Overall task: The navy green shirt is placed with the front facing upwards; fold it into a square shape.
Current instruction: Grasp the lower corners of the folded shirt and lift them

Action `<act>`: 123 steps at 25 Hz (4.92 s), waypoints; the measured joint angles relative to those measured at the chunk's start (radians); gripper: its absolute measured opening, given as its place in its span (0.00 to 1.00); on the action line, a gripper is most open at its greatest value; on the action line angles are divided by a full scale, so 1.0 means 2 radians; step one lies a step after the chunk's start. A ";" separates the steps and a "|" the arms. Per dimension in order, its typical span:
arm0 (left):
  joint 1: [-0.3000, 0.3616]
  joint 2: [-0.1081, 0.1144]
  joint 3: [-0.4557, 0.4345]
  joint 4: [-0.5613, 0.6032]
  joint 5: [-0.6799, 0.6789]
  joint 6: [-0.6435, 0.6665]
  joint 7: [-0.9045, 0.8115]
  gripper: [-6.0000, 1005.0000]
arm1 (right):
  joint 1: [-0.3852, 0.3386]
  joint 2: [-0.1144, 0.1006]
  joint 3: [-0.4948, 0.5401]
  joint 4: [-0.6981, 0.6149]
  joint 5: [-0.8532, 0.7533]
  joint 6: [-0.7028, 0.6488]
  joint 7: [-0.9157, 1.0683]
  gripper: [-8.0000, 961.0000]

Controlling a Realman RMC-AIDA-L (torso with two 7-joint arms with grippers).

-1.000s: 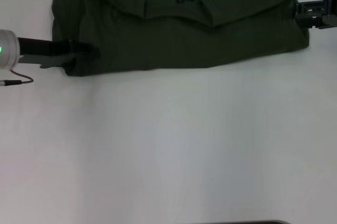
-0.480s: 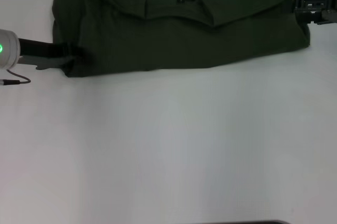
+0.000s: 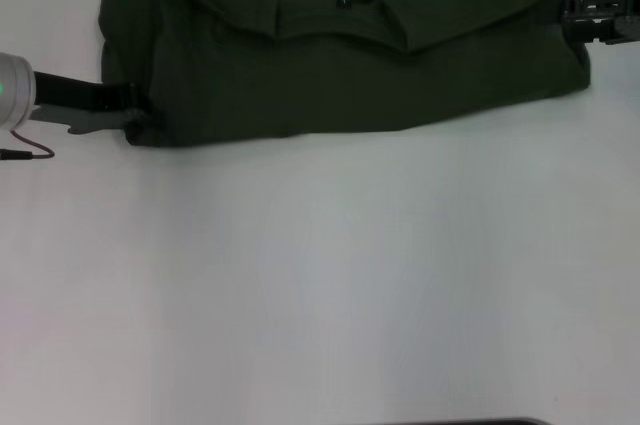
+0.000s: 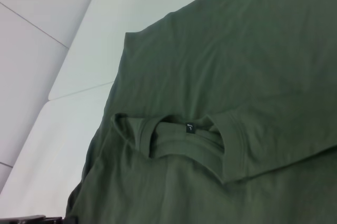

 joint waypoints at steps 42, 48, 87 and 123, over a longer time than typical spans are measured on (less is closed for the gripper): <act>-0.010 0.020 -0.012 0.021 0.002 0.096 -0.015 0.03 | 0.010 0.031 -0.004 0.027 -0.119 0.153 -0.047 0.96; -0.011 0.020 -0.012 0.021 0.001 0.096 -0.015 0.03 | 0.014 0.031 -0.004 0.050 -0.119 0.174 -0.048 0.96; -0.014 0.020 -0.012 0.021 -0.001 0.091 -0.016 0.03 | 0.025 0.019 -0.019 0.055 -0.138 0.147 -0.001 0.27; 0.006 0.022 0.002 0.062 0.129 0.308 -0.006 0.03 | -0.001 0.019 -0.033 0.007 -0.243 -0.144 0.004 0.05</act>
